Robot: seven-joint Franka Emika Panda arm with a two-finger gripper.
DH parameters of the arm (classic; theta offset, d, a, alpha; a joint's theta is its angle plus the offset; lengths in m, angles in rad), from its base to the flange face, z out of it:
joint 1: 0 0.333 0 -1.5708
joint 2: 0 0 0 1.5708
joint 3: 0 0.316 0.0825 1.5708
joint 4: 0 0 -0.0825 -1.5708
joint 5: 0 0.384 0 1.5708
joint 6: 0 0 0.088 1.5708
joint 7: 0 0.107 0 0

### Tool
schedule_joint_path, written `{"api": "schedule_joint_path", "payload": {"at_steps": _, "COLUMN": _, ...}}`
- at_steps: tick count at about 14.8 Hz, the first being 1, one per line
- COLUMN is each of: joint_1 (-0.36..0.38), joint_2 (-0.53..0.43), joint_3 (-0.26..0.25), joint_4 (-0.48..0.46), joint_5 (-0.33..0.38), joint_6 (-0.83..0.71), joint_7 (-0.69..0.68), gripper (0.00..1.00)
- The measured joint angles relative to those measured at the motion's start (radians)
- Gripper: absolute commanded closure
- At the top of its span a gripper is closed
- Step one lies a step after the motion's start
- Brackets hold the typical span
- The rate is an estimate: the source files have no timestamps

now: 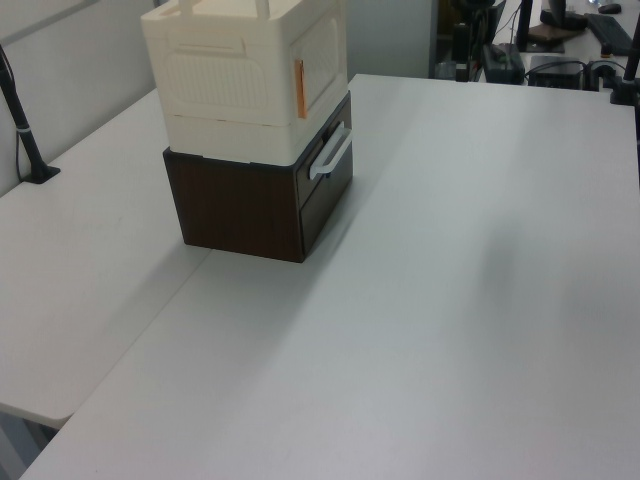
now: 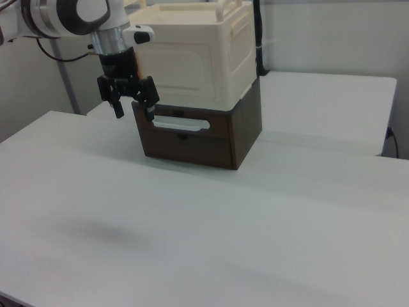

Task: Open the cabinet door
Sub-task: 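Move the gripper toward the cream cabinet door's free edge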

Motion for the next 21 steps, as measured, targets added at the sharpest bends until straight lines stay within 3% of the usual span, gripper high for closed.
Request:
{"api": "schedule_joint_path", "payload": {"at_steps": 12, "joint_1": 0.000, "joint_2": 0.001, "joint_3": 0.000, "joint_4": 0.002, "joint_5": 0.000, "joint_6": 0.000, "joint_7": 0.000, "gripper": 0.00}}
{"api": "schedule_joint_path", "payload": {"at_steps": 16, "joint_1": 0.000, "joint_2": 0.001, "joint_3": 0.000, "joint_4": 0.010, "joint_5": 0.002, "joint_6": 0.103, "joint_7": -0.015, "gripper": 0.00}}
{"api": "schedule_joint_path", "payload": {"at_steps": 21, "joint_1": 0.038, "joint_2": 0.041, "joint_3": 0.003, "joint_4": 0.049, "joint_5": 0.093, "joint_6": 0.222, "joint_7": -0.017, "gripper": 0.00}}
